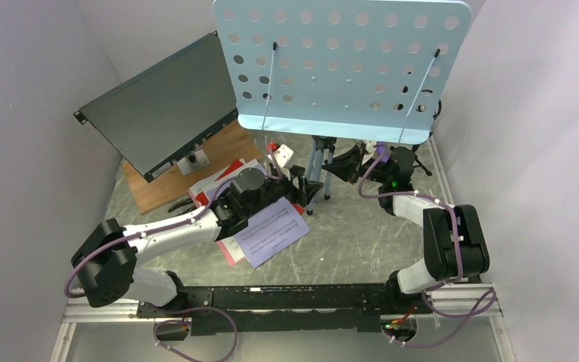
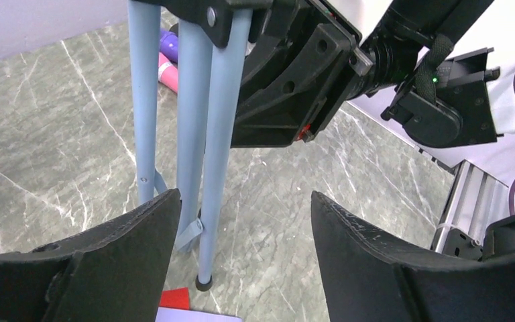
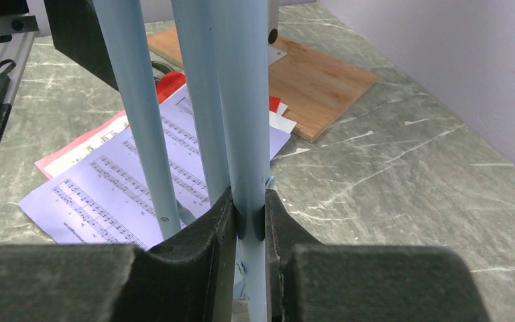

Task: Pack up the instrument practice props
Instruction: Close the music stand at the center of the board.

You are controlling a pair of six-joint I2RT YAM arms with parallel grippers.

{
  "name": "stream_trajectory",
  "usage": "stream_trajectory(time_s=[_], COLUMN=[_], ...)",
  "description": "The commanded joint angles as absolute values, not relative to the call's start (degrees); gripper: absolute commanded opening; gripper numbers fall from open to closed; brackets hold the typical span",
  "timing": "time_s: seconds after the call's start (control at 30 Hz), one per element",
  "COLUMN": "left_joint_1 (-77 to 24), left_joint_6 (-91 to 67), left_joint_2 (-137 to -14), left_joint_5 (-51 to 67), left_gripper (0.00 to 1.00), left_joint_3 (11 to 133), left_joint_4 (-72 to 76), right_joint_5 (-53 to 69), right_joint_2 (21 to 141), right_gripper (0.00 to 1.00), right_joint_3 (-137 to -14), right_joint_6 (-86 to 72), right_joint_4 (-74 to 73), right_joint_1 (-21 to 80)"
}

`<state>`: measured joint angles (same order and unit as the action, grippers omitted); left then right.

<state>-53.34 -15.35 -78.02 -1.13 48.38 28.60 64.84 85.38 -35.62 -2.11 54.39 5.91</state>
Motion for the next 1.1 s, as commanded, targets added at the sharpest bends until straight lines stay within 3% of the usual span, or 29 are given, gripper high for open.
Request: stream_trajectory(time_s=[0.0, 0.17, 0.4, 0.83, 1.07], left_joint_1=[-54.2, -60.2, -63.8, -62.3, -61.4], left_joint_6=[-15.0, -5.2, 8.1, 14.1, 13.6], left_joint_2=[-74.7, -72.5, -72.6, -81.7, -85.5], left_joint_5=[1.7, -3.8, -12.0, -17.7, -21.5], left_gripper=[0.77, 0.82, 0.99, 0.99, 0.93], left_joint_3=[46.7, 46.1, 42.3, 53.0, 57.6], left_joint_4=[33.0, 34.7, 48.3, 57.9, 61.4], right_joint_5=[64.2, 64.2, 64.1, 64.1, 64.3], right_joint_2=[85.9, 86.4, 86.5, 86.1, 86.2], right_gripper=[0.00, 0.00, 0.00, 0.00, 0.00], right_joint_3=[-36.8, -36.9, -36.9, -36.9, -36.9], right_joint_6=[-3.1, -3.4, -3.3, -2.9, -3.0], right_joint_4=[53.2, 53.6, 53.4, 53.2, 53.2], right_joint_1=[5.2, 5.2, 5.2, 5.2, 5.3])
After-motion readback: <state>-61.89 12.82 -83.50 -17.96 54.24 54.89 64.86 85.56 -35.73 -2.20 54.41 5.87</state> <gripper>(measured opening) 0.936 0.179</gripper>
